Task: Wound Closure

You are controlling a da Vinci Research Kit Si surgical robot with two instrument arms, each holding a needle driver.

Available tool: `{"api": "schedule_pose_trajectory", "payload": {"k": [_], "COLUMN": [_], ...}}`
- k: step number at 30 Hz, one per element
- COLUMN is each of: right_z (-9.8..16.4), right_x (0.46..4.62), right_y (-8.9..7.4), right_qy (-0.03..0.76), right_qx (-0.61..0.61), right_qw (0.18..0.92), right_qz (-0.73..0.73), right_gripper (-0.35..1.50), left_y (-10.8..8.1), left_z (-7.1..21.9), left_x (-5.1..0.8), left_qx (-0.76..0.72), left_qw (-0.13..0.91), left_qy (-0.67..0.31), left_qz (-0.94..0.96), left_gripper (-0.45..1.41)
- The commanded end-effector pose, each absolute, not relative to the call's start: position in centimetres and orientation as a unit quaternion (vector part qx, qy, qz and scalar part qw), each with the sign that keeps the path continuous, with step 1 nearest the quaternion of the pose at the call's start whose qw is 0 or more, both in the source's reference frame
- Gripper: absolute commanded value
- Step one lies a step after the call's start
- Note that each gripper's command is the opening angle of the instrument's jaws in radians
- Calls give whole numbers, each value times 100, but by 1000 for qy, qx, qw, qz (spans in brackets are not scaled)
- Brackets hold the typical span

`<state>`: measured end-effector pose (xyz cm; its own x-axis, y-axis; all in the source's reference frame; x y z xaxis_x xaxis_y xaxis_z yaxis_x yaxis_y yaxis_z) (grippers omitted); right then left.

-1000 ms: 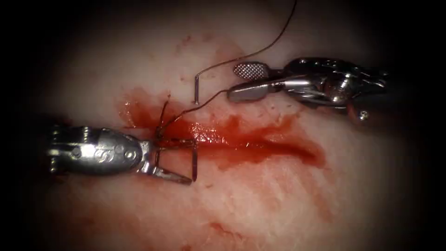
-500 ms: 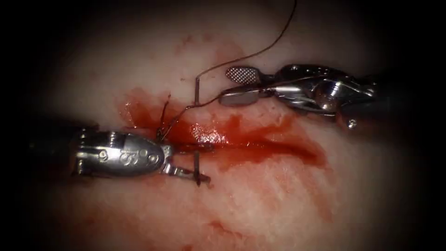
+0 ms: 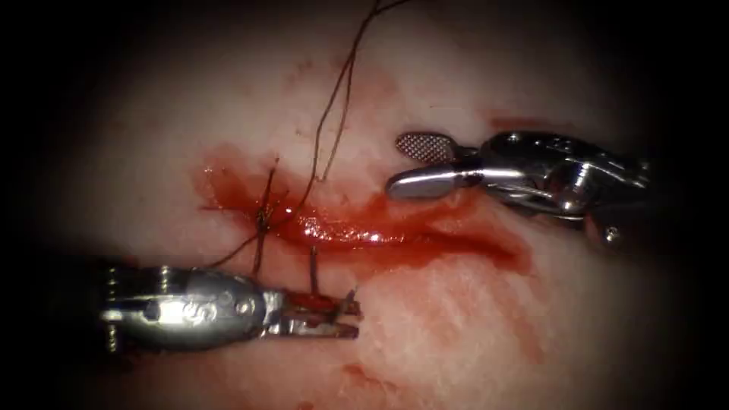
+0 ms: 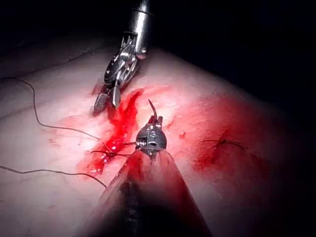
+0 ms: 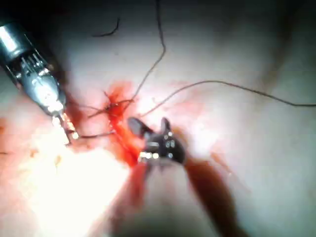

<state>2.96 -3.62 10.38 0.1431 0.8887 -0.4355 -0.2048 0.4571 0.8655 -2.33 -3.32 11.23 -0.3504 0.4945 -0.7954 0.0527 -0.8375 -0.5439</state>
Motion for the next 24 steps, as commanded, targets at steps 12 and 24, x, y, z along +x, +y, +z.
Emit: {"api": "schedule_pose_trajectory", "payload": {"k": [12,24], "right_z": [1026,1019], "right_x": [284,292], "right_y": [-442,-447], "right_qy": [498,531], "right_qx": [369,388], "right_qw": [699,669], "right_qz": [356,347], "right_gripper": [104,103], "left_y": [-345,-272], "left_z": [1099,1096], "left_x": [-246,-237], "left_qx": [-571,-546], "left_qw": [104,35], "left_qy": [-260,-91], "left_qz": [772,832], "left_gripper": [-45,-45]}}
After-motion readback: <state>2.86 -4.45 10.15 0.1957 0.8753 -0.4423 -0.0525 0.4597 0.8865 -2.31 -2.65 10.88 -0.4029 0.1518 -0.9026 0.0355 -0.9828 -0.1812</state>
